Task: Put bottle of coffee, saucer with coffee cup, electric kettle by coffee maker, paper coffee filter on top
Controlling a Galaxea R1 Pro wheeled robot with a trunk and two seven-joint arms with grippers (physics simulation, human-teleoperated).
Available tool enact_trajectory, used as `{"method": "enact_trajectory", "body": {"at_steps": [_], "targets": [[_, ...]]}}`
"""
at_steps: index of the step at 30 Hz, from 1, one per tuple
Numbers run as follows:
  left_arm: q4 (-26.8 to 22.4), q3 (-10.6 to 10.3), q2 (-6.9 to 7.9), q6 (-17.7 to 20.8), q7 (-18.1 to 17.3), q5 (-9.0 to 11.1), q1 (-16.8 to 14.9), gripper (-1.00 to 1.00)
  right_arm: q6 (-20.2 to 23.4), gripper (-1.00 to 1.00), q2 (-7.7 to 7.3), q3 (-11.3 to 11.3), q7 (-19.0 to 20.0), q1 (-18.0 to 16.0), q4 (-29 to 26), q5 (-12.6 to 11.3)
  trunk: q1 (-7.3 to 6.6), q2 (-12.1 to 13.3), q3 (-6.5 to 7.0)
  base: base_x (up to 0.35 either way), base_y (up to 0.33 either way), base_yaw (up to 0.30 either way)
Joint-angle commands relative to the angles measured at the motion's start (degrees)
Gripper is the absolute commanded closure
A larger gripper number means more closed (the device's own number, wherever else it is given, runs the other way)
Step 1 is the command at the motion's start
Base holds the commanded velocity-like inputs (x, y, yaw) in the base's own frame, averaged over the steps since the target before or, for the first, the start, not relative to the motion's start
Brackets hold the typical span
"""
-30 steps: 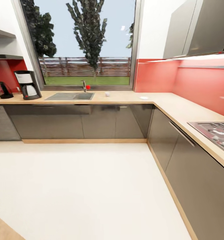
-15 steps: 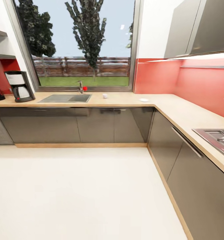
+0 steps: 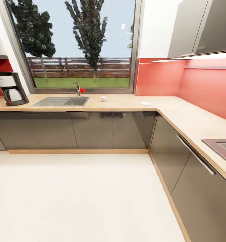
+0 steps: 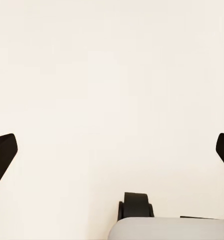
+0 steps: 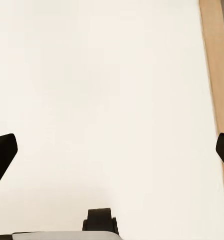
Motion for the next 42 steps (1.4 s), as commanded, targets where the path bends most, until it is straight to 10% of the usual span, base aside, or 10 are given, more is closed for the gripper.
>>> {"method": "enact_trajectory", "body": {"at_steps": [1, 42], "targets": [[0.1, 0.3, -0.03, -0.2, 0.0, -0.5, 0.0, -1.0, -0.2, -1.0, 0.01, 0.0, 0.0, 0.0, 0.0, 0.0, 0.03, 0.0, -0.05, 0.339, -0.093, 0.066], [0.1, 0.3, -0.02, -0.2, 0.0, -0.5, 0.0, -1.0, -0.2, -1.0, 0.01, 0.0, 0.0, 0.0, 0.0, 0.1, 0.03, 0.0, -0.05, 0.339, -0.023, 0.26]]}}
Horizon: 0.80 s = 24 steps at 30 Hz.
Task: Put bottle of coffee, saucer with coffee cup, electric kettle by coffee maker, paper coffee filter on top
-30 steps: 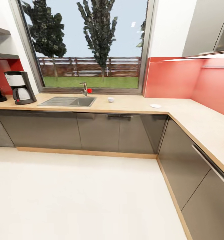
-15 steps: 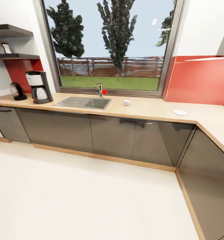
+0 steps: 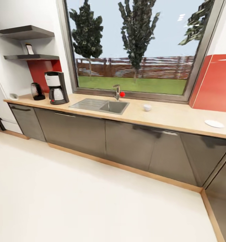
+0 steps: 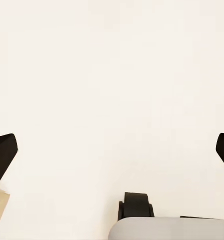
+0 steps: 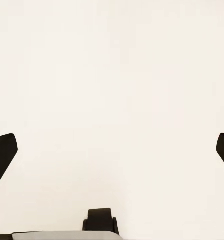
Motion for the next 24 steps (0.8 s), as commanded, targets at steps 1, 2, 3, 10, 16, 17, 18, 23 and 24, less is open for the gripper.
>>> {"method": "enact_trajectory", "body": {"at_steps": [1, 2, 3, 10, 16, 17, 18, 23, 24], "targets": [[0.1, 0.3, -0.04, -0.2, 0.0, -0.5, -0.1, -1.0, -0.2, -1.0, 0.01, -0.1, 0.0, 0.0, 0.0, 0.0, 0.03, 0.0, -0.05, 0.339, 0.0, 0.276], [0.1, 0.3, -0.04, -0.2, 0.0, -0.5, -0.1, -1.0, -0.2, -1.0, 0.01, -0.1, 0.0, 0.0, 0.0, 0.0, 0.03, 0.0, -0.05, 0.339, 0.0, 0.276], [0.1, 0.3, -0.04, -0.2, 0.0, -0.5, -0.1, -1.0, -0.2, -1.0, 0.01, -0.1, 0.0, 0.0, 0.0, 0.0, 0.03, 0.0, -0.05, 0.339, 0.0, 0.276], [0.1, 0.3, -0.02, -0.2, 0.0, -0.5, -0.1, -1.0, -0.2, -1.0, 0.01, -0.1, 0.0, 0.0, 0.0, 0.0, 0.03, 0.0, -0.05, 0.339, 0.0, 0.276], [0.1, 0.3, -0.04, -0.2, 0.0, -0.5, -0.1, -1.0, -0.2, -1.0, 0.01, -0.1, 0.0, 0.0, 0.0, 0.0, 0.03, 0.0, -0.05, 0.339, 0.0, 0.276], [0.1, 0.3, -0.02, -0.2, 0.0, -0.5, -0.1, -1.0, -0.2, -1.0, 0.01, -0.1, 0.0, 0.0, 0.0, 0.0, 0.03, 0.0, -0.05, 0.339, 0.0, 0.276], [0.1, 0.3, -0.03, -0.2, 0.0, -0.5, -0.1, -1.0, -0.2, -1.0, 0.01, -0.1, 0.0, 0.0, 0.0, 0.0, 0.03, 0.0, -0.05, 0.339, 0.0, 0.276], [0.1, 0.3, 0.01, -0.2, 0.0, -0.5, -0.1, -1.0, -0.2, -1.0, 0.01, 0.0, 0.0, 0.0, 0.0, 0.0, 0.03, 0.0, -0.05, 0.339, 0.0, 0.276], [0.1, 0.3, 0.03, -0.2, 0.0, -0.5, -0.1, -1.0, -0.2, -1.0, 0.01, 0.0, 0.0, 0.0, 0.0, 0.0, 0.03, 0.0, -0.05, 0.339, 0.0, 0.276]]}}
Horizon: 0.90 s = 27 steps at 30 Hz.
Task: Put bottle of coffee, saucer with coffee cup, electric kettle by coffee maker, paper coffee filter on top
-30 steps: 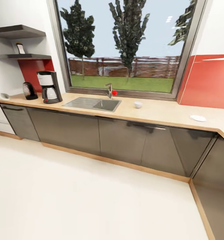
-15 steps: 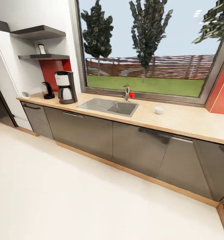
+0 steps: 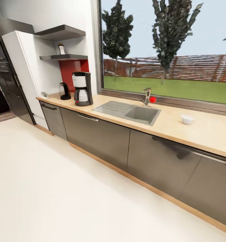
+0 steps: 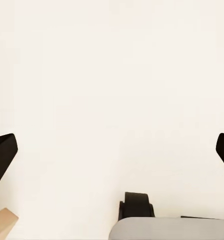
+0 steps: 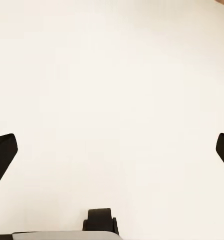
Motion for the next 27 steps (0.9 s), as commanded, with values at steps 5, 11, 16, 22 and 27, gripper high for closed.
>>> {"method": "enact_trajectory", "body": {"at_steps": [5, 11, 16, 22, 27], "targets": [[0.1, 0.4, -0.01, -0.2, 0.0, -0.5, -0.1, -1.0, -0.2, -1.0, 0.01, -0.1, 0.0, 0.0, 0.0, 0.0, 0.03, 0.0, -0.05, 0.339, 0.0, 0.276], [0.1, 0.5, -0.01, -0.2, 0.0, -0.5, -0.1, -1.0, -0.2, -1.0, 0.01, 0.0, 0.0, 0.0, 0.0, 0.0, 0.03, 0.0, -0.05, 0.339, 0.0, 0.276], [0.1, 0.5, -0.01, -0.2, 0.0, -0.5, -0.1, -1.0, -0.2, -1.0, 0.01, -0.1, 0.0, 0.0, 0.0, 0.0, 0.03, 0.0, -0.05, 0.339, 0.001, 0.276], [0.1, 0.6, -0.01, -0.2, 0.0, -0.4, -0.1, -1.0, -0.2, -1.0, 0.01, -0.1, 0.0, 0.0, 0.0, 0.0, 0.03, 0.0, -0.05, 0.339, 0.07, 0.275], [0.1, 0.6, -0.01, -0.2, 0.0, -0.4, -0.1, -1.0, -0.2, -1.0, 0.01, 0.0, 0.0, 0.0, 0.0, 0.0, 0.03, 0.0, -0.05, 0.339, 0.1, 0.275]]}}
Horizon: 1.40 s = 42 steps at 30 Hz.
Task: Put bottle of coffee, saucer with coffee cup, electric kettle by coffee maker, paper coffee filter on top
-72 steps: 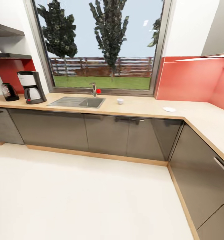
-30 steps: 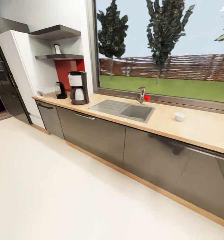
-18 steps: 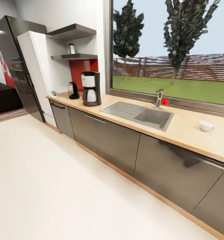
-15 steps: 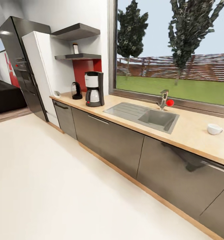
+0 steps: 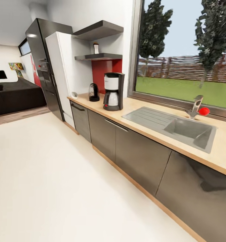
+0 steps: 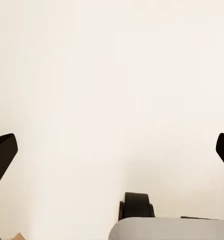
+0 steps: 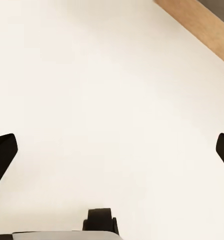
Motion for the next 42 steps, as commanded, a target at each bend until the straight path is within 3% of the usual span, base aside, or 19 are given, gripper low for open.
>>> {"method": "enact_trajectory", "body": {"at_steps": [1, 23, 42], "targets": [[0.1, 0.3, -0.03, -0.2, 0.0, -0.5, -0.1, -1.0, -0.2, -1.0, 0.01, -0.1, 0.0, 0.0, 0.0, 0.0, 0.03, 0.0, -0.05, 0.339, 0.102, 0.275], [0.1, 0.3, -0.03, -0.2, 0.0, -0.5, -0.1, -1.0, -0.2, -1.0, 0.01, -0.1, 0.0, 0.0, 0.0, 0.0, 0.03, 0.0, -0.05, 0.339, 0.089, 0.275], [0.1, 0.3, -0.03, -0.2, 0.0, -0.5, -0.1, -1.0, -0.3, -1.0, -0.09, -0.1, 0.1, 0.0, 0.0, 0.1, 0.03, 0.0, -0.05, 0.339, 0.013, 0.023]]}}
